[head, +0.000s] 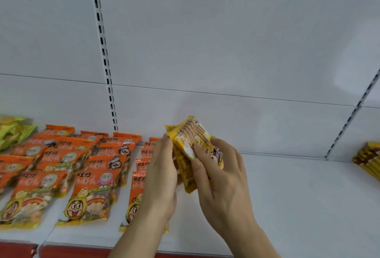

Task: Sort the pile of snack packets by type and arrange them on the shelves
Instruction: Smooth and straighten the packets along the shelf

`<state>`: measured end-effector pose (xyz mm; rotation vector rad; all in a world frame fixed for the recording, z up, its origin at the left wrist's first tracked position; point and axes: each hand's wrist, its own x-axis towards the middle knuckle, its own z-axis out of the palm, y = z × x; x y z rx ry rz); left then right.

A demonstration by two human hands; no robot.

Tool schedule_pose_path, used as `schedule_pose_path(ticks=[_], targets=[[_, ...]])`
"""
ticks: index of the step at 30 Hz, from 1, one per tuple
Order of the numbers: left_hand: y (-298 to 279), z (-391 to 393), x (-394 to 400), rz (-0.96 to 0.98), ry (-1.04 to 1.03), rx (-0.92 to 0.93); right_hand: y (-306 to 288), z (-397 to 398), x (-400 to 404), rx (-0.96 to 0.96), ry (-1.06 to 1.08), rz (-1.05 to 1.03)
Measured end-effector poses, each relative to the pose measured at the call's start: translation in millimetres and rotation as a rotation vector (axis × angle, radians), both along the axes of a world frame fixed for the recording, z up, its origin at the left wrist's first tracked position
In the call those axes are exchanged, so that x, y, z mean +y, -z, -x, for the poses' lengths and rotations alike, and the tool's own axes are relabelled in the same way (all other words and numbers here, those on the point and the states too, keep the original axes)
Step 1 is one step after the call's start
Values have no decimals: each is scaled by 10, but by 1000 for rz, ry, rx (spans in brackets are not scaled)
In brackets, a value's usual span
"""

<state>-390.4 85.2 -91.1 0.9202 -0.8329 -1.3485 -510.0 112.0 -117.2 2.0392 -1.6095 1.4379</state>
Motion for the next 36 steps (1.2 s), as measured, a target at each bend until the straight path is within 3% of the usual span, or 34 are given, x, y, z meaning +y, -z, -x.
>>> schedule_pose_path(ticks=[3,8,13,18,20,23,26,28,33,36], targets=[[13,-19,-15,-24,84,93,-3,24,6,0,-8,-53],[4,-24,-17,94,-74,-92,-45,87,27,-90,-37,-75],[-35,-134,-59,103,-84,-92,-201,254,-29,-670,-59,-535],[10,-187,-40,30,-30,-93,-398,391,-70,-911,-133,-394],[0,-224,-14,4,-26,-97,-518,440,-99,-888,-257,-417],[-22,-306,-19,18,8,-150,-626,585,-191,-579,-414,-540],[-55,-342,3,25,71,-171,-761,597,-290,-252,-399,-619],[-43,-313,32,78,113,-259,-797,513,-348,-153,-332,-563],[30,-299,49,102,47,-289,-584,370,-307,-345,-204,-324],[35,-336,-12,114,-74,-280,-365,295,-154,-526,-104,-470]])
